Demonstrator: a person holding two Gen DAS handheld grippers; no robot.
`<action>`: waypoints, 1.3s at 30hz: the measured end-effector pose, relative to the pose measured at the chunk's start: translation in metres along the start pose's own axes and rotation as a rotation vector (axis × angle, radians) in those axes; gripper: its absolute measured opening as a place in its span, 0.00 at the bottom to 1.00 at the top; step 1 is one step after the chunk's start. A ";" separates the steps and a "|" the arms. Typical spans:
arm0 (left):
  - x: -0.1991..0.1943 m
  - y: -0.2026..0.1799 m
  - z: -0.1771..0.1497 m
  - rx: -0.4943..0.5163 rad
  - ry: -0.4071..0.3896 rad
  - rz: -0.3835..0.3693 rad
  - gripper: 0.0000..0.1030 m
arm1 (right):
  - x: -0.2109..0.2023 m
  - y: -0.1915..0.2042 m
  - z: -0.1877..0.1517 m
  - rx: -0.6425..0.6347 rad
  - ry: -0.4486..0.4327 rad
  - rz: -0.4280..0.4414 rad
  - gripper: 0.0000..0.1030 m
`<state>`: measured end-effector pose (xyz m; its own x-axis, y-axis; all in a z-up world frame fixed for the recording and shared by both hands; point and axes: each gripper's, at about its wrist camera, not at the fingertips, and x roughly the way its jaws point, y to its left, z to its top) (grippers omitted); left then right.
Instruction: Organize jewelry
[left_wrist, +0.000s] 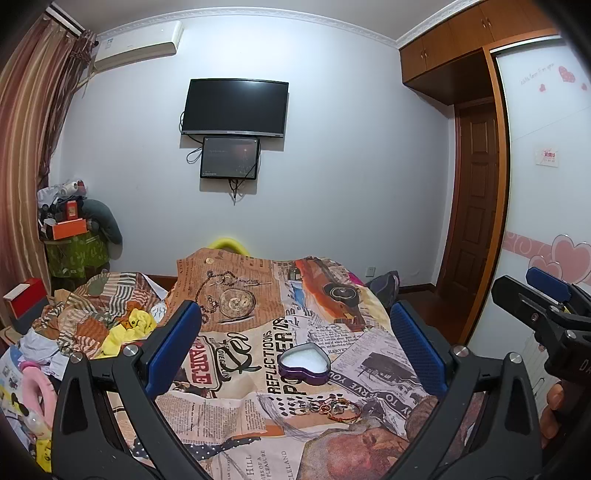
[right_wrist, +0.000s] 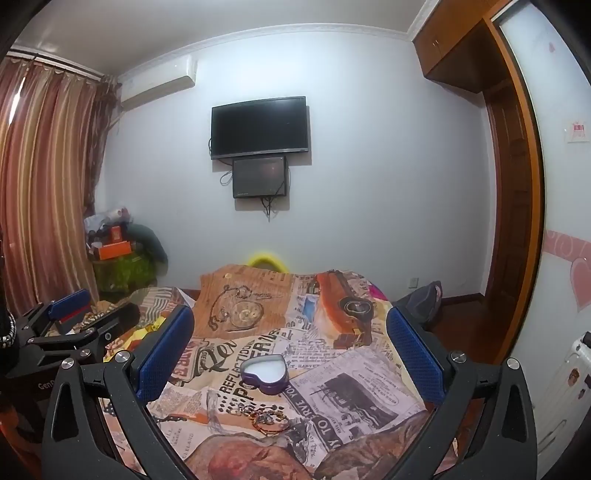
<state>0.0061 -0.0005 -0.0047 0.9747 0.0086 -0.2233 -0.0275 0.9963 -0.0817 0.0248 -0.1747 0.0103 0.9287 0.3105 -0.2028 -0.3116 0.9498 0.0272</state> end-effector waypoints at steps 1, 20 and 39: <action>0.001 0.000 -0.002 0.000 0.000 0.001 1.00 | 0.000 0.000 0.000 0.001 0.001 0.001 1.00; 0.004 0.000 -0.003 -0.006 0.003 0.000 1.00 | 0.001 -0.001 -0.001 0.011 0.009 0.004 1.00; 0.001 0.000 -0.001 -0.006 -0.003 -0.002 1.00 | -0.001 -0.001 -0.001 0.010 0.006 0.009 1.00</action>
<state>0.0070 -0.0007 -0.0062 0.9755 0.0071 -0.2197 -0.0271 0.9958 -0.0880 0.0236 -0.1762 0.0095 0.9245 0.3189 -0.2087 -0.3180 0.9473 0.0384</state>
